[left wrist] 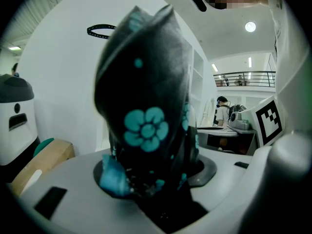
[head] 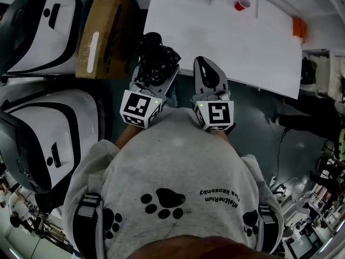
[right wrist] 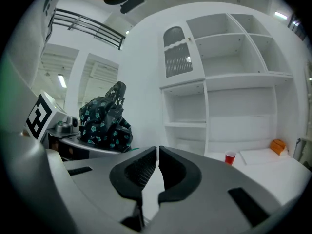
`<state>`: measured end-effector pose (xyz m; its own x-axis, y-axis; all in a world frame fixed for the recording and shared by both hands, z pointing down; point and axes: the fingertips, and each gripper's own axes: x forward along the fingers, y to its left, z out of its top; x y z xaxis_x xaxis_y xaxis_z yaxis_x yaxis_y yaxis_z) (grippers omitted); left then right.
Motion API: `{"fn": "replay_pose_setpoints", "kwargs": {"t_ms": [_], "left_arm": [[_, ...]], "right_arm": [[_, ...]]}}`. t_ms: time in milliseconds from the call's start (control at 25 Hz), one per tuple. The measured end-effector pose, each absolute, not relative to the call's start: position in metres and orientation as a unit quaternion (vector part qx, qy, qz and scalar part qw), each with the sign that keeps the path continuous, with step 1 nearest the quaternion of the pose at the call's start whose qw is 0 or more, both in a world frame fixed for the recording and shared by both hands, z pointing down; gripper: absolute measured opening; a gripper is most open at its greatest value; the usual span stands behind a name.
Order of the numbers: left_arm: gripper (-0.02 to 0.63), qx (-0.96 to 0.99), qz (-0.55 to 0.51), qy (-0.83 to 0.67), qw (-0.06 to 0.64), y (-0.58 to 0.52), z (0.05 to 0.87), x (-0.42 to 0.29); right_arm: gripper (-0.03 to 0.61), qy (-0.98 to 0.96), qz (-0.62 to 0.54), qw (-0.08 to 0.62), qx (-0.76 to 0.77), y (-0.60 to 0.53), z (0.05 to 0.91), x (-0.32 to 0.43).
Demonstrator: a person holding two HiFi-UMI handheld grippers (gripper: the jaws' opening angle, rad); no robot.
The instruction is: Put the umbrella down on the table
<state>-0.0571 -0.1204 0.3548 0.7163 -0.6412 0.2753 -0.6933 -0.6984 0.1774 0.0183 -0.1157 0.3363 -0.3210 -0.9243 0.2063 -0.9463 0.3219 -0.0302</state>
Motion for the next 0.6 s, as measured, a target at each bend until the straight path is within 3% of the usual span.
{"fn": "replay_pose_setpoints", "kwargs": {"t_ms": [600], "left_arm": [[0.241,0.917,0.108,-0.346,0.165,-0.178,0.379,-0.032]], "right_arm": [[0.040,-0.801,0.106,0.099,0.581,-0.167,0.361,0.041]]}}
